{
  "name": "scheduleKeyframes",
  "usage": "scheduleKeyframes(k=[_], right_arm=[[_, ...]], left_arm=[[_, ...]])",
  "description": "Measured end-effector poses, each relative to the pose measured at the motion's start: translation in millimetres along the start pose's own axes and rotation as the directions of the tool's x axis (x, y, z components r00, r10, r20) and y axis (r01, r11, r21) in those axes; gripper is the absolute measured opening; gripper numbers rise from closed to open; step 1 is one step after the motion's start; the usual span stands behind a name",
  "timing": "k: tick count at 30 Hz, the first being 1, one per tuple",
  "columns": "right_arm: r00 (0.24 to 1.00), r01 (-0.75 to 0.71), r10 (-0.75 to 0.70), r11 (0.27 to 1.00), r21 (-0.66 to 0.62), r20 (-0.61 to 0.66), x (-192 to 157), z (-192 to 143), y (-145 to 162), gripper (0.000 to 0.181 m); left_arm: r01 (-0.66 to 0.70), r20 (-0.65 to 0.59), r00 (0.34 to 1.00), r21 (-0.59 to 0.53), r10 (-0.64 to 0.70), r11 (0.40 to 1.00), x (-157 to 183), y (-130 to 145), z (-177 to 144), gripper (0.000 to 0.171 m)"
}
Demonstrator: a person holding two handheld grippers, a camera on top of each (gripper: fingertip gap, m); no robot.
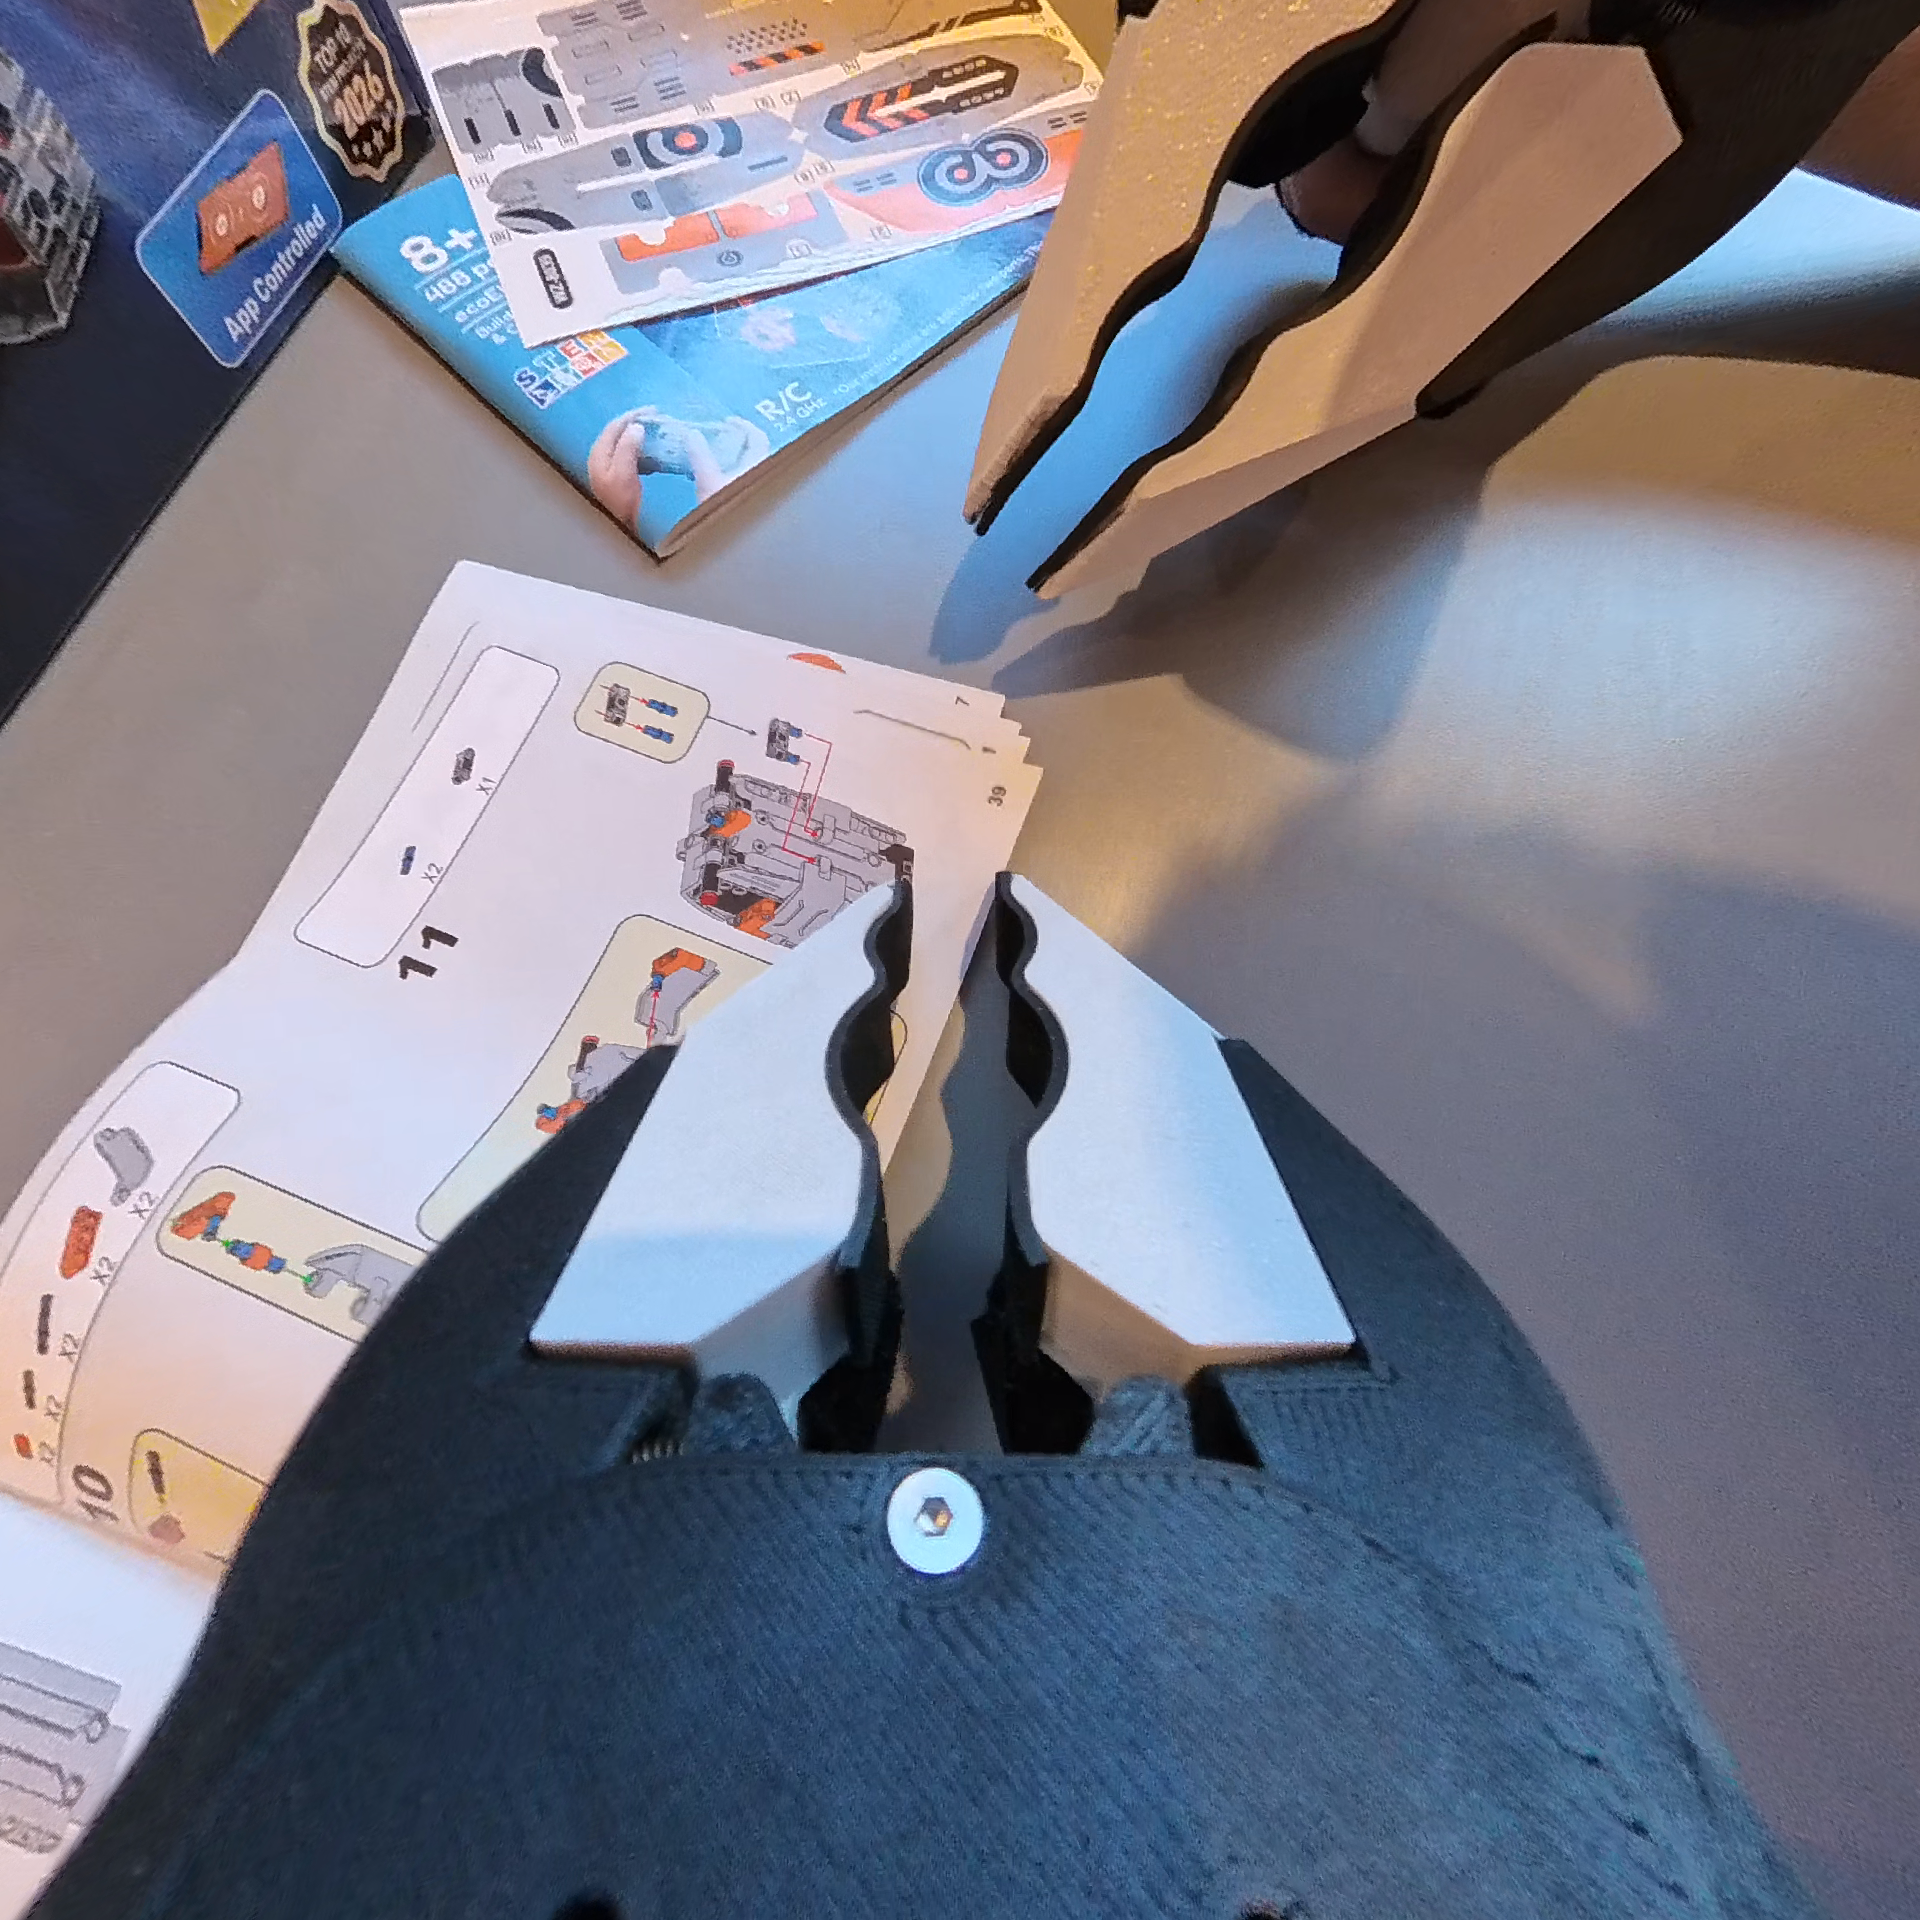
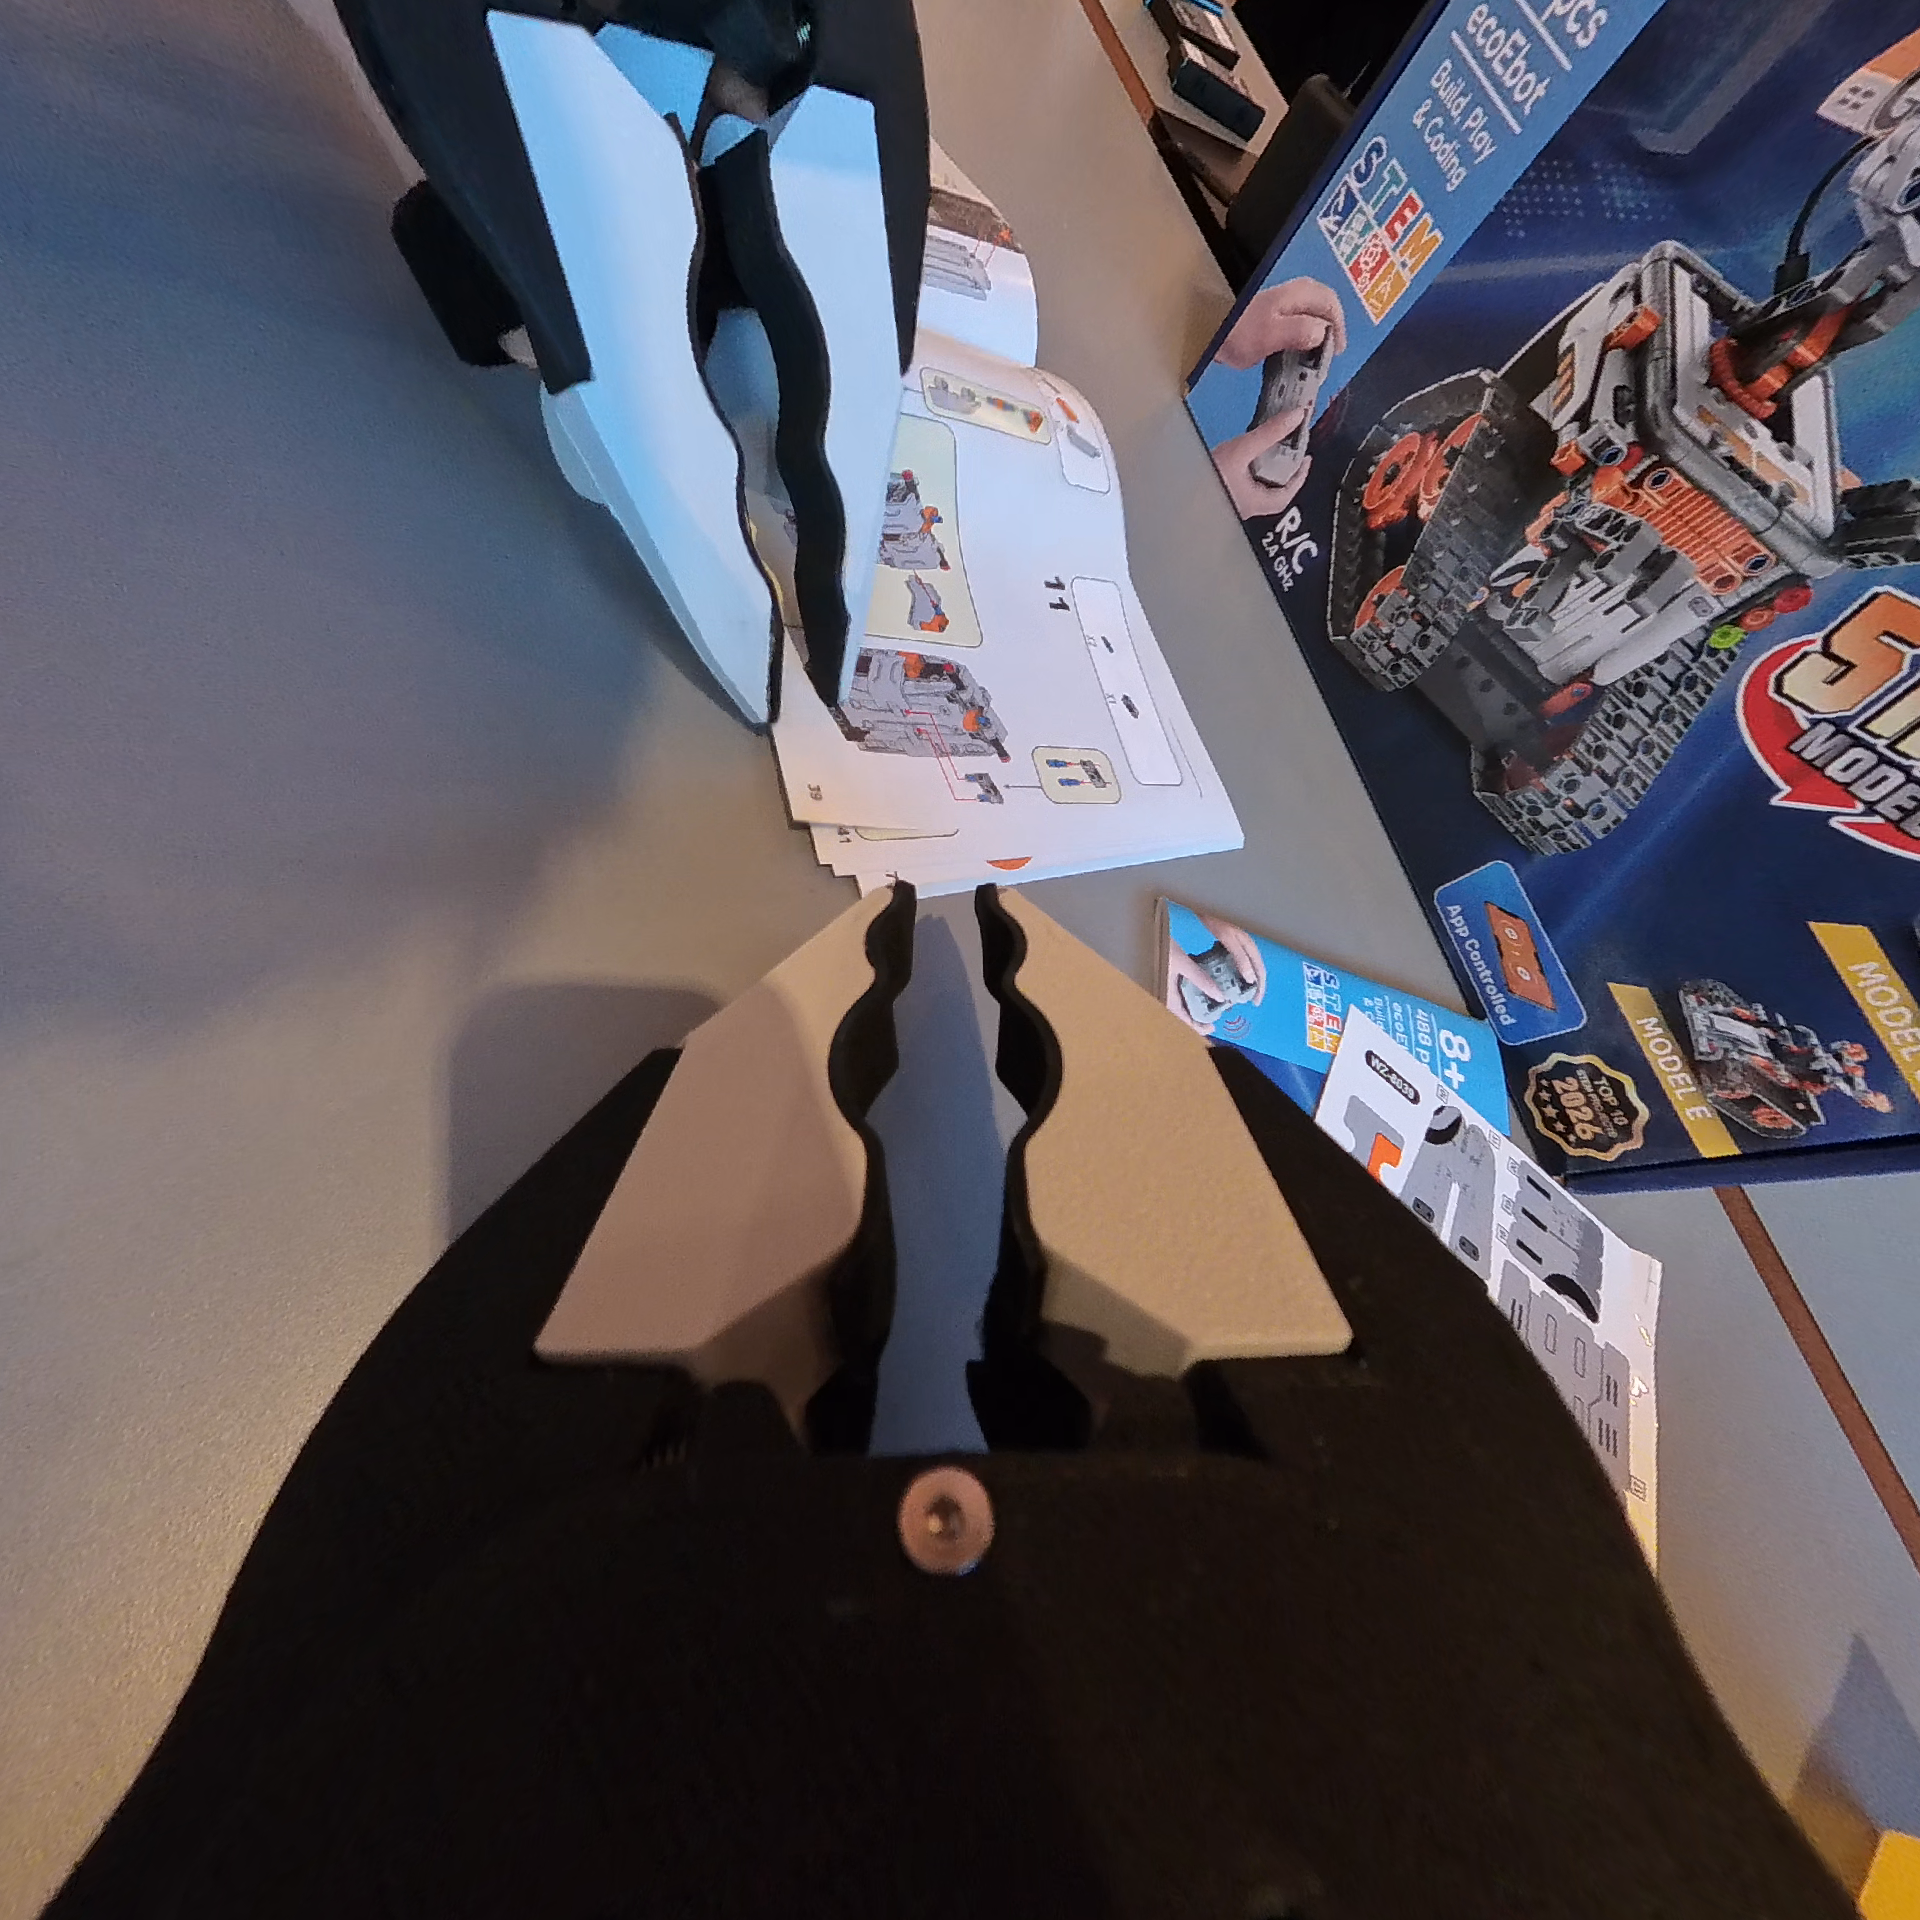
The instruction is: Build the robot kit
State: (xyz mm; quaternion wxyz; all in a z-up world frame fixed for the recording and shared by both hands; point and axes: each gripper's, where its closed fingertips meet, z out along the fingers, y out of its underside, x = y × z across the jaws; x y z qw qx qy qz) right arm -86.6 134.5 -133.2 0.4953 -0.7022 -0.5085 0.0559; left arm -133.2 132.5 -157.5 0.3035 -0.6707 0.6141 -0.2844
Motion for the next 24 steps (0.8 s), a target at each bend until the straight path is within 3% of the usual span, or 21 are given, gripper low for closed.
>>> scheduleKeyframes(k=[10,24], right_arm=[[1.0,0.006,-0.006,1.0,0.0,0.004,-0.9,-0.9,-0.6,0.011],[0.995,0.012,-0.016,0.999,0.04,0.099,-21.0,4.5,-15.5,0.027]], left_arm=[[0.083,-0.048,0.995,0.021,-0.082,0.996,-1.5,3.4,-4.7,0.005],[0.01,-0.01,1.0,-0.001,-0.01,1.0,1.1,4.4,-4.5,0.01]])
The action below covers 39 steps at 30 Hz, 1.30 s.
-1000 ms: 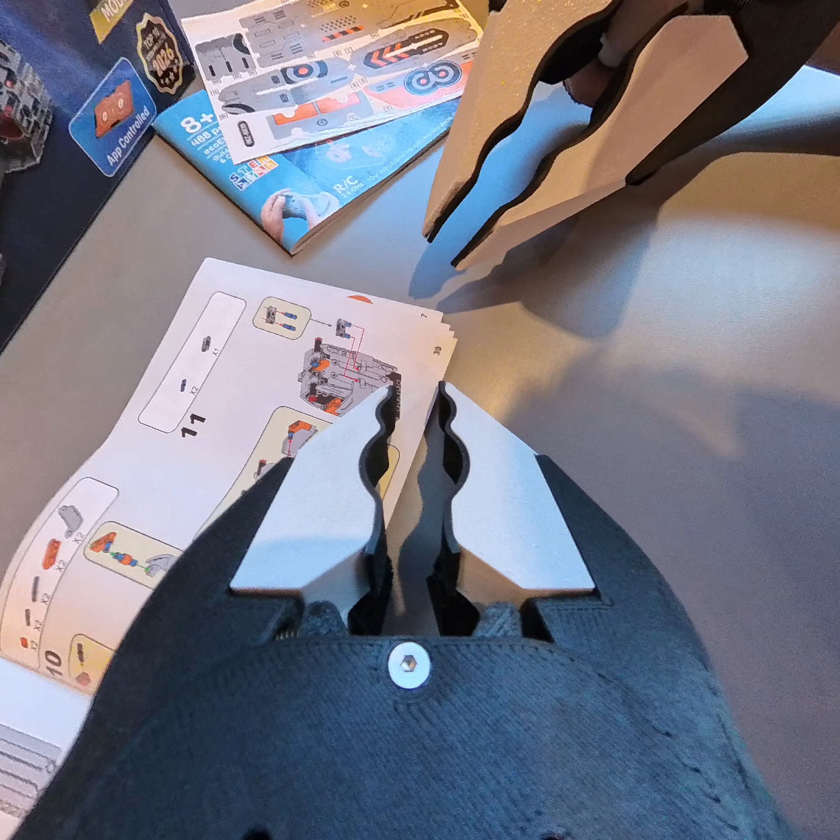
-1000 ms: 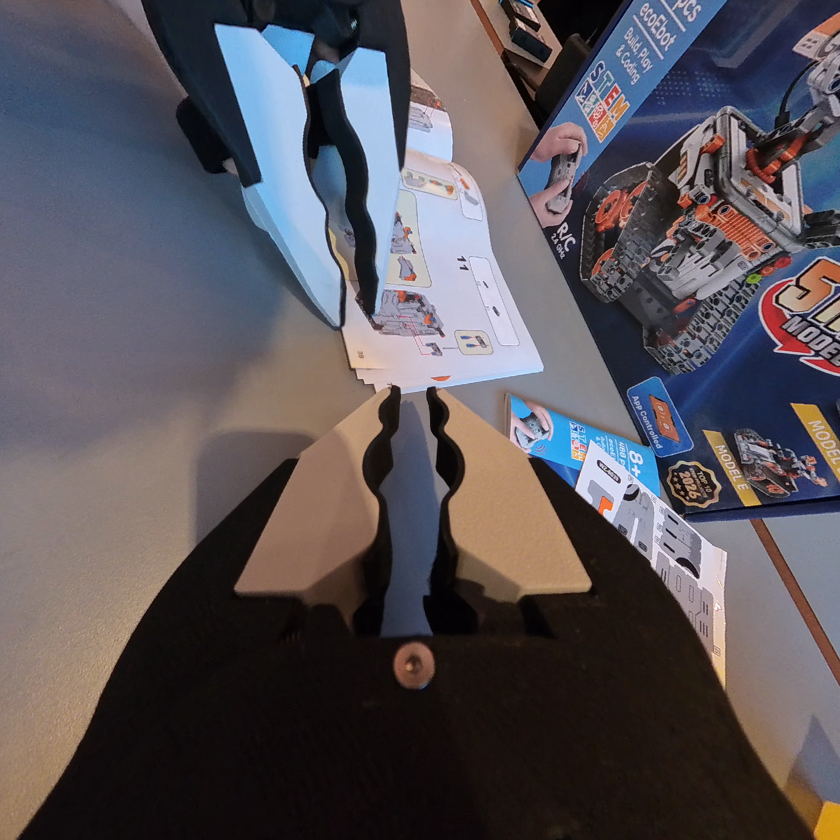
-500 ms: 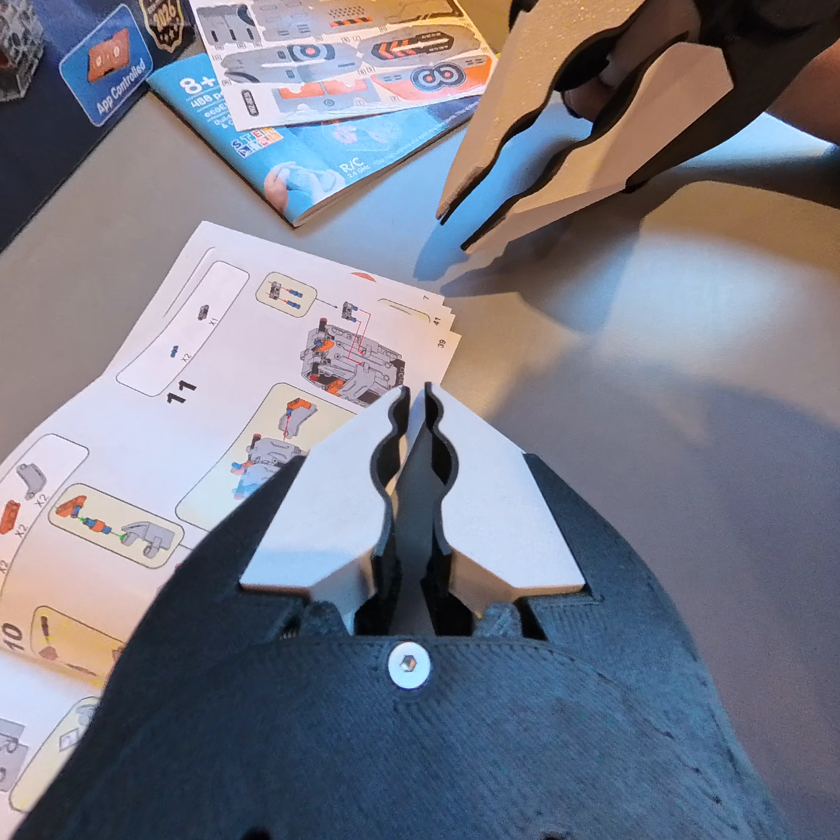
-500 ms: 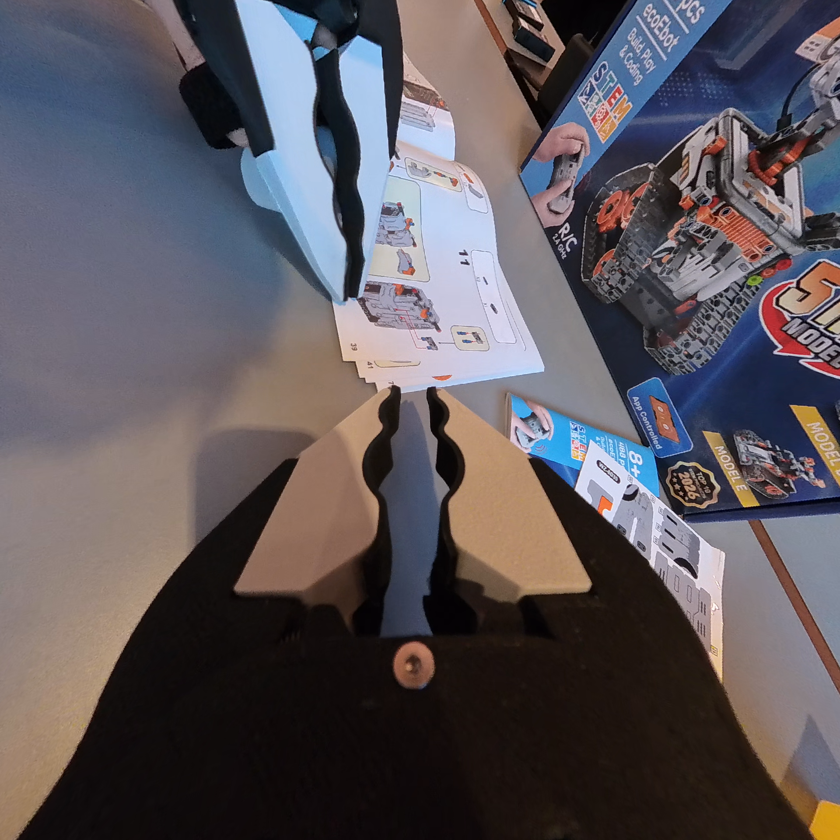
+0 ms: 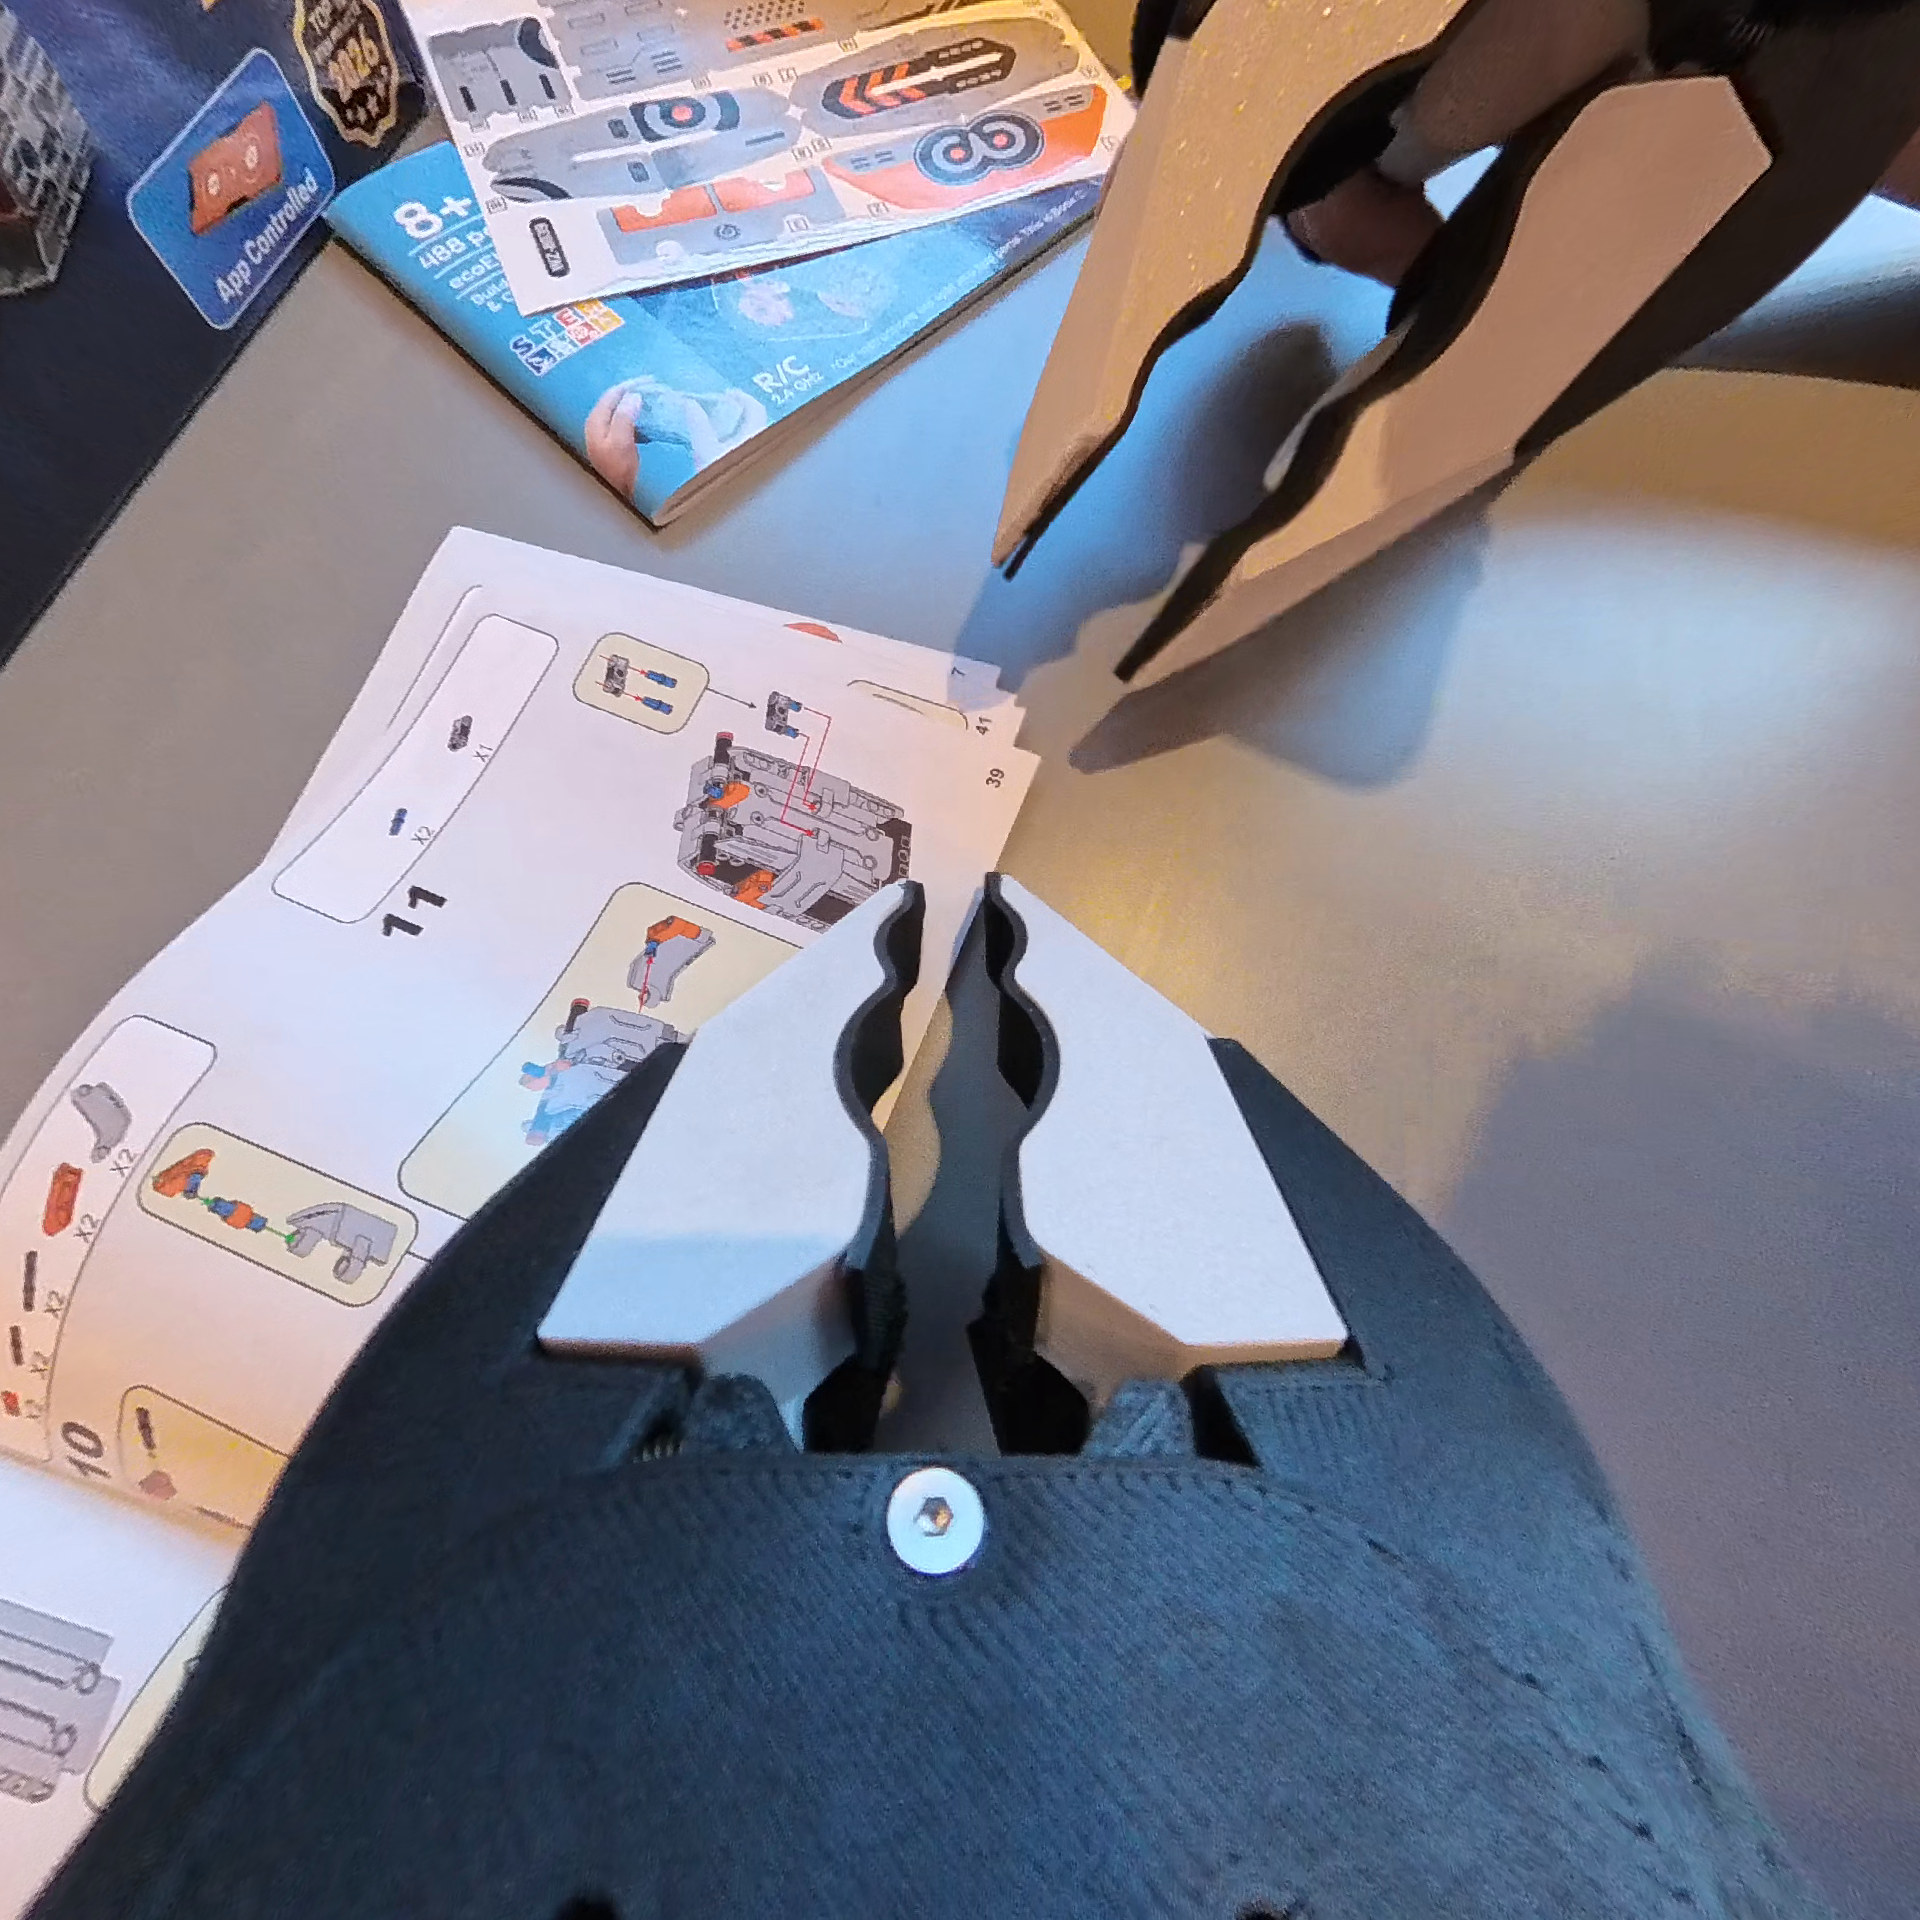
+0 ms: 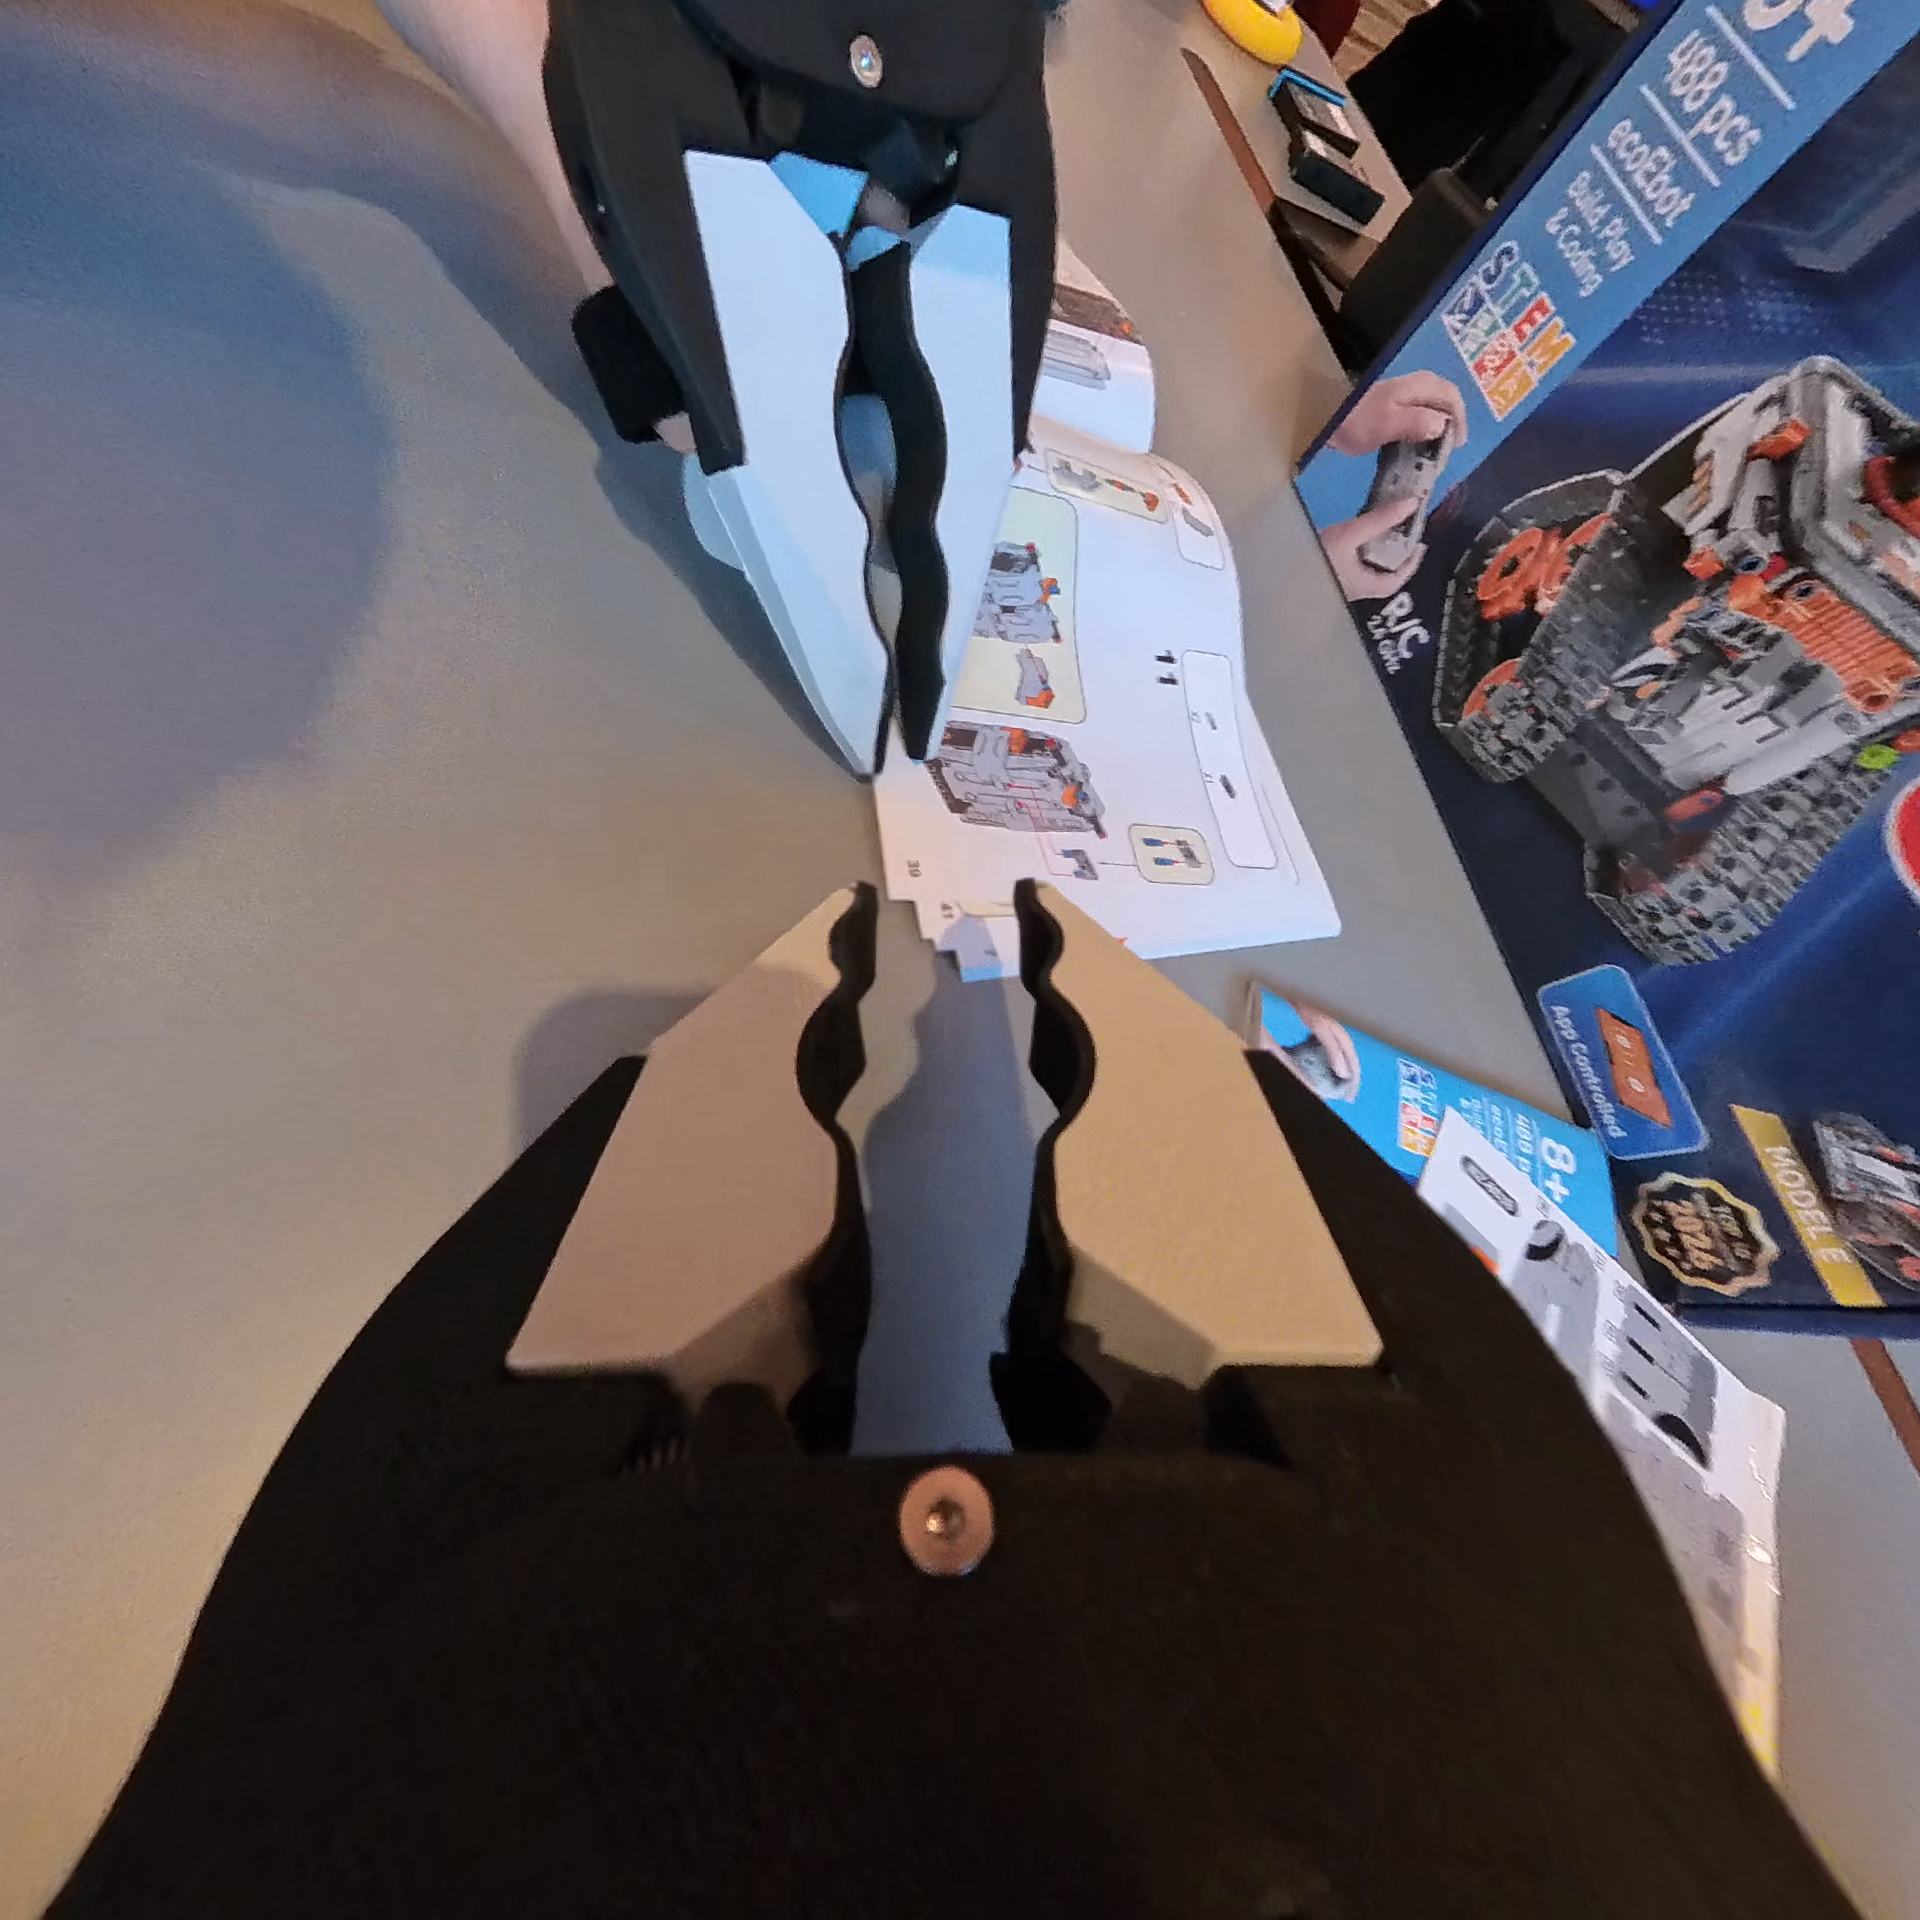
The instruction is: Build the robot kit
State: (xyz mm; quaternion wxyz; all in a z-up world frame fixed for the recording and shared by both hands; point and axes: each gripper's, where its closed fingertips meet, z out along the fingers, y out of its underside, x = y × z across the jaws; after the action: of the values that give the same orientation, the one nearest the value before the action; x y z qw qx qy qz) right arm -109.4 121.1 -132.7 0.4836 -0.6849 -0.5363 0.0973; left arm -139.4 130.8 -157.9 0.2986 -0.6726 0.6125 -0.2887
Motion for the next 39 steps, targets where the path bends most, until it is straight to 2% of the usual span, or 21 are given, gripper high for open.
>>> scheduleKeyframes(k=[5,11,17,20,26,29,33,39], right_arm=[[0.989,-0.112,0.108,0.993,0.025,0.104,-12.8,9.4,-4.0,0.027],[0.983,-0.155,0.156,0.988,-0.017,0.094,-11.7,17.1,-3.5,0.029],[0.971,-0.162,0.178,0.981,-0.11,0.159,-18.1,22.6,6.9,0.034],[0.936,-0.245,0.275,0.957,-0.157,0.219,-12.8,21.9,10.1,0.038],[0.885,-0.344,0.368,0.93,-0.132,0.286,18.1,18.8,-13.3,0.053],[0.917,-0.284,0.298,0.955,-0.09,0.265,16.5,20.0,-19.6,0.052],[0.948,-0.143,0.181,0.977,-0.159,0.261,0.0,28.6,-7.2,0.051],[0.938,-0.155,0.205,0.97,-0.19,0.28,-5.3,40.0,4.4,0.044]], left_arm=[[-0.027,0.01,1.0,-0.015,0.027,1.0,2.3,0.4,0.0,0.014],[-0.05,0.048,0.998,0.008,0.05,0.999,6.8,1.9,-0.7,0.026],[-0.074,0.079,0.994,-0.015,0.075,0.997,2.8,3.1,-1.4,0.019],[-0.054,0.071,0.996,-0.006,0.054,0.999,3.5,3.3,-2.0,0.021],[-0.069,0.077,0.995,-0.019,0.071,0.997,2.5,3.9,-2.3,0.019],[-0.079,0.081,0.993,-0.034,0.082,0.996,3.1,4.7,-2.6,0.02],[-0.09,0.089,0.992,-0.051,0.095,0.995,3.2,5.1,-2.6,0.022],[-0.085,0.087,0.992,-0.055,0.09,0.995,1.7,5.1,-2.9,0.019]])
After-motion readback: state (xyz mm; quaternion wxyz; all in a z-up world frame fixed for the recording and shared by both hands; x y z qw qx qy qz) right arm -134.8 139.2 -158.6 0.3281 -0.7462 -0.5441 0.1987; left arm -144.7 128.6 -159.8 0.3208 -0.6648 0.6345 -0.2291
